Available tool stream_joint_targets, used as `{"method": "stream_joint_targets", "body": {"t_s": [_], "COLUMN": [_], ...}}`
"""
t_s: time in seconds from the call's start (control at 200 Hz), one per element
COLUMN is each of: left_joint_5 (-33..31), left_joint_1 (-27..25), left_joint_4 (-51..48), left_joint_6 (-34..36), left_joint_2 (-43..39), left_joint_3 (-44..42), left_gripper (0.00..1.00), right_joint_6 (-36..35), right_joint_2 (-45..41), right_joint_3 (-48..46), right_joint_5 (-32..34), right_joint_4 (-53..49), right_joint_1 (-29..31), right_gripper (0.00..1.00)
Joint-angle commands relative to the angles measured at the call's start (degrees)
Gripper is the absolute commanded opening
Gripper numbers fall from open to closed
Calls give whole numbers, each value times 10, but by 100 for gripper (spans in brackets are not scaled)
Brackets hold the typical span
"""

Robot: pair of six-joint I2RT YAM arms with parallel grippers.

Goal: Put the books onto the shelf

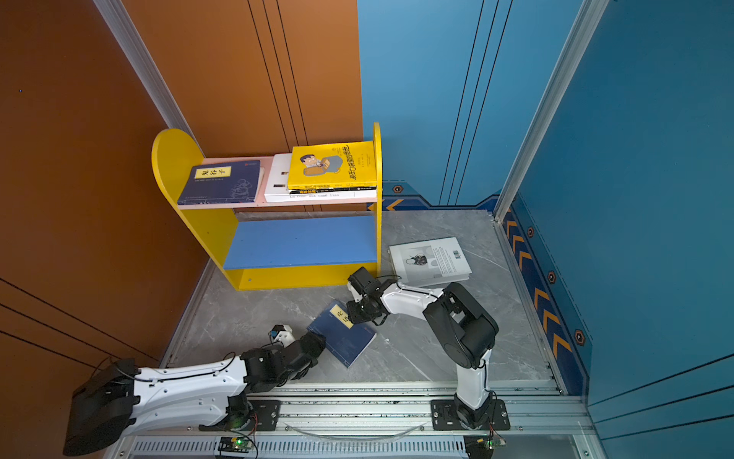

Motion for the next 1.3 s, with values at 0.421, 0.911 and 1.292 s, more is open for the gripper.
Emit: {"method": "stream_joint_targets", "body": {"t_s": [0.421, 0.911, 1.292], "left_joint_5": [47, 4, 7], "left_joint_1": [38, 28, 14], "left_joint_4": [250, 169, 54], "left_joint_6": [125, 130, 60], "left_joint_2": [106, -18, 16], "left_joint_3": [9, -3, 33], "left_gripper": [73, 54, 48], "right_joint_6": [-22, 19, 22], "right_joint_2": [103, 95, 85], "right_joint_3": [54, 45, 31], "right_joint_5": [-60, -144, -142], "right_joint_4": [-62, -4, 5], "right_joint_1": [46, 25, 18], "right_gripper": [27, 27, 27]}}
